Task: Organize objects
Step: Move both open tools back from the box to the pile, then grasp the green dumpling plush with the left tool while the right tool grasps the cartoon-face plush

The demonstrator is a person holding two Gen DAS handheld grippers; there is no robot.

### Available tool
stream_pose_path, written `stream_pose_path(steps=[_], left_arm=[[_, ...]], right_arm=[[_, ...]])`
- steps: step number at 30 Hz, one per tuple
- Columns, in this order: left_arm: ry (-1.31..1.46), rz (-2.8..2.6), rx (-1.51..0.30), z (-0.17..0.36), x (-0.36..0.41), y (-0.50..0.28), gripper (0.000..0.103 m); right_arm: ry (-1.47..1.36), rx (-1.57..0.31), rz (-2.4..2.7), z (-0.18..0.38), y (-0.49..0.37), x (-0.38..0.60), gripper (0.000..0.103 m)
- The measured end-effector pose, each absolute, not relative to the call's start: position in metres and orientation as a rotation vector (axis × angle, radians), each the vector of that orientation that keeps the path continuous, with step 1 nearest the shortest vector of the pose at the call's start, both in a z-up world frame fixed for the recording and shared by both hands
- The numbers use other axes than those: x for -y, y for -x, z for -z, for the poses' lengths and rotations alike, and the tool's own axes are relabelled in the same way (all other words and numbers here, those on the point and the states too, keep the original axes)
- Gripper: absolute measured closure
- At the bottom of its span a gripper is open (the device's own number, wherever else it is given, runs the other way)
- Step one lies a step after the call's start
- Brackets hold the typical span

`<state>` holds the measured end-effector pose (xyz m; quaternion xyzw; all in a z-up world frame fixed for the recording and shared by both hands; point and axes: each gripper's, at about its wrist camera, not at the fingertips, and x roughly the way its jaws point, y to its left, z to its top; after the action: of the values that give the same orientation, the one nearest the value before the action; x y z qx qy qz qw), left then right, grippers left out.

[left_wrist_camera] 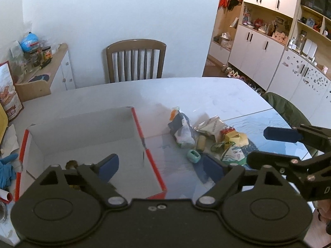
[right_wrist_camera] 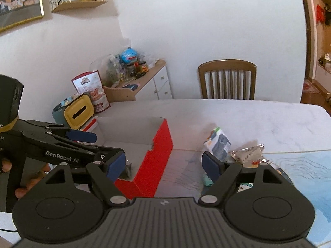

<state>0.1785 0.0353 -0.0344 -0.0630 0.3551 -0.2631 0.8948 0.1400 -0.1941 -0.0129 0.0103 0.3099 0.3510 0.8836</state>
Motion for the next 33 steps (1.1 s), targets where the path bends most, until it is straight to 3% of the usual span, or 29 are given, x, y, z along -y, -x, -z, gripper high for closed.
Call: stream_pose_path(steps=[8,33], left_arm=[[0.115,0.543,-0.711,0.033,-0.013,-0.171,0.001],[0.151,0.626,-0.761,0.065,0.078,-0.176,0.001]], right_arm=[[-0.064,-0.633,-0.690,0.021,-0.145,0.224,0.019],[0.102,-0.720,-0.602,0.088,-0.176,0.288,0.019]])
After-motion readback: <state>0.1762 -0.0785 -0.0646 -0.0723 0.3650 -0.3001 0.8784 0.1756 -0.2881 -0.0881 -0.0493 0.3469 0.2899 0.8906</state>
